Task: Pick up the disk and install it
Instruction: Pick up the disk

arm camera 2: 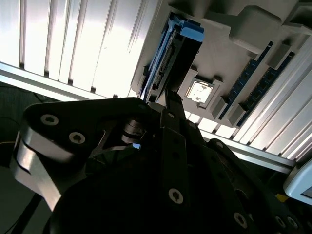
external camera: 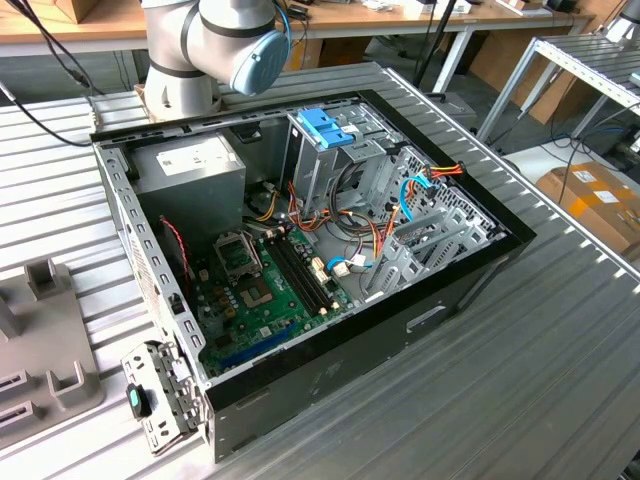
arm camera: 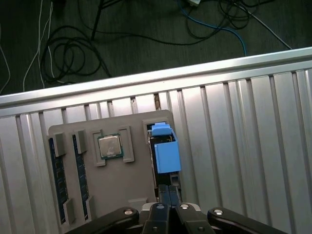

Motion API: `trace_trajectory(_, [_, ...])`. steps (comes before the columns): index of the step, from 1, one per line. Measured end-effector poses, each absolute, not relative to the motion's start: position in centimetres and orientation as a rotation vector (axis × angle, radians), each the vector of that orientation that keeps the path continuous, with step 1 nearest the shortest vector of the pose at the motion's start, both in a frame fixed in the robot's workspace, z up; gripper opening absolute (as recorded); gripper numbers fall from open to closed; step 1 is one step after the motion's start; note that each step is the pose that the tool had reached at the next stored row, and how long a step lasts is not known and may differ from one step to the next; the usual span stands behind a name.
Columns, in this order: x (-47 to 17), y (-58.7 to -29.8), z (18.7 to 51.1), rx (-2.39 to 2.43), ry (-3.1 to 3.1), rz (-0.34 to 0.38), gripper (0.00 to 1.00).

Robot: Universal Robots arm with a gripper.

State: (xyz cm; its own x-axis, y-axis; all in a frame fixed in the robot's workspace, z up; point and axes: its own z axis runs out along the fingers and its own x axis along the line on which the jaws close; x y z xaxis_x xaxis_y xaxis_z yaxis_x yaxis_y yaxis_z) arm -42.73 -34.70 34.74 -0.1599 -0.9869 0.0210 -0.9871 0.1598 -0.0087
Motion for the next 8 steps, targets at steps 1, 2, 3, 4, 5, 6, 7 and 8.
trace_trajectory(1, [-42.73, -34.70, 34.74, 2.029, -2.384, 0.032, 0.11])
trace_trajectory(2, [-42.73, -34.70, 34.74, 2.030, -2.384, 0.032, 0.11])
trace_trajectory(3, [-42.73, -34.70, 34.74, 2.030, -2.384, 0.032, 0.11])
trace_trajectory(4, [-42.73, -34.70, 34.74, 2.030, -2.384, 0.032, 0.11])
trace_trajectory(5, [-42.73, -34.69, 34.74, 2.030, -2.384, 0.032, 0.17])
trace_trajectory(6, [-42.73, -34.70, 34.74, 2.030, -2.384, 0.032, 0.23])
trace_trajectory(7, [-42.73, -34.70, 34.74, 2.030, -2.384, 0.032, 0.23])
trace_trajectory(8, [-42.73, -34.69, 34.74, 2.030, -2.384, 0.032, 0.29])
